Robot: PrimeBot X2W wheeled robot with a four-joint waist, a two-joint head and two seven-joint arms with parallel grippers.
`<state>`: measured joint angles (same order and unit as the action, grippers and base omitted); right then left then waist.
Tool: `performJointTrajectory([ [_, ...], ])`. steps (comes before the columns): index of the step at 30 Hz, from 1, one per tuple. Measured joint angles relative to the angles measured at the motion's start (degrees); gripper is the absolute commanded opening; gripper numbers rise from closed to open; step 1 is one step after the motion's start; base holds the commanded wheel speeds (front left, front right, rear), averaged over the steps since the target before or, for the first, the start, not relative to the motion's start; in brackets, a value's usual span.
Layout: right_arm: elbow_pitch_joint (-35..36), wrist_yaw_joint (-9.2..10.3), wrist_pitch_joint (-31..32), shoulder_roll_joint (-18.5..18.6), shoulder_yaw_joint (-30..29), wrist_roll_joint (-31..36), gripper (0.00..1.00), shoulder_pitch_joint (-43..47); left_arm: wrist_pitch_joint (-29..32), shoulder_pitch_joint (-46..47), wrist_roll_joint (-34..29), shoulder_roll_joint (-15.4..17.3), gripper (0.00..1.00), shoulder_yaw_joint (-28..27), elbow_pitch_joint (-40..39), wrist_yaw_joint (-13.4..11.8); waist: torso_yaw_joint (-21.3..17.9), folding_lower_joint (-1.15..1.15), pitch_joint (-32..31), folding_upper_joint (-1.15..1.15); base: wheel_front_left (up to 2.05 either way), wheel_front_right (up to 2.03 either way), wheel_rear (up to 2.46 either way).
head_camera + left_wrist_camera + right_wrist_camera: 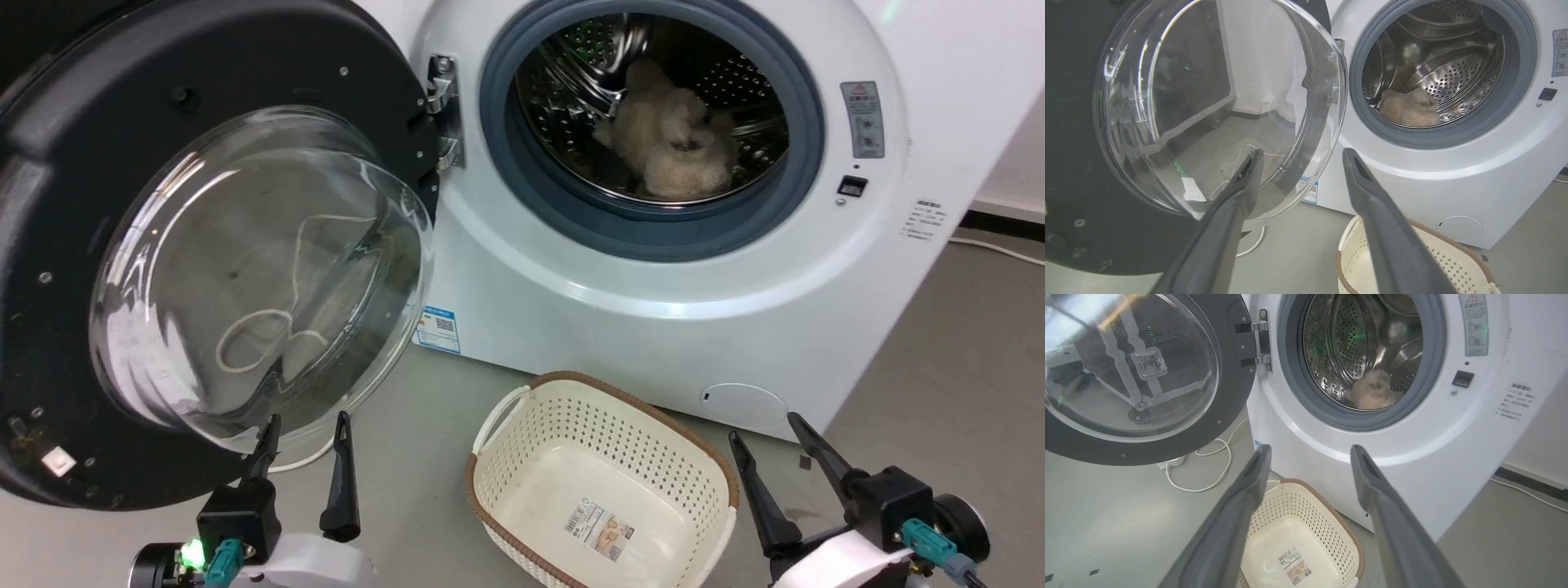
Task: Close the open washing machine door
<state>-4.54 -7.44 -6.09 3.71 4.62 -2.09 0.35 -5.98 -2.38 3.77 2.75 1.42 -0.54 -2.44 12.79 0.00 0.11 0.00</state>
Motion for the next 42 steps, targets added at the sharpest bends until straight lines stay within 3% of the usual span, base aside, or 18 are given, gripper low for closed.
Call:
performJointTrajectory([
  [35,-1.7,0.00,-4.2,0.4,3.8,-1.0,1.00,-0.2,-4.3,-1.2,3.4,0.0,1.00,-0.1,-0.2,-2.5,8.5,0.00,0.0,0.00,0.00,0.00,0.00],
  [36,-1.8,0.00,-4.4,0.4,3.9,-1.0,1.00,-0.3,-4.5,-1.3,3.5,0.0,0.72,0.4,0.1,-2.3,9.0,0.00,0.0,0.00,0.00,0.00,0.00],
  [37,-1.8,0.00,-4.5,0.4,3.9,-1.0,1.00,-0.3,-4.7,-1.3,3.6,0.0,0.09,0.7,0.3,-2.0,9.2,0.00,0.0,0.00,0.00,0.00,0.00],
  [38,-1.8,0.00,-4.6,0.4,4.0,-1.0,1.00,-0.2,-4.7,-1.3,4.0,0.0,0.00,0.9,0.4,-1.9,9.4,0.00,0.0,0.00,0.00,0.00,0.00],
  [42,-1.8,0.00,-5.2,0.3,3.7,-1.0,1.00,0.0,-5.3,-0.8,7.5,0.0,0.00,-0.8,-2.0,-1.4,10.6,0.00,-0.1,0.00,0.00,0.00,0.00],
])
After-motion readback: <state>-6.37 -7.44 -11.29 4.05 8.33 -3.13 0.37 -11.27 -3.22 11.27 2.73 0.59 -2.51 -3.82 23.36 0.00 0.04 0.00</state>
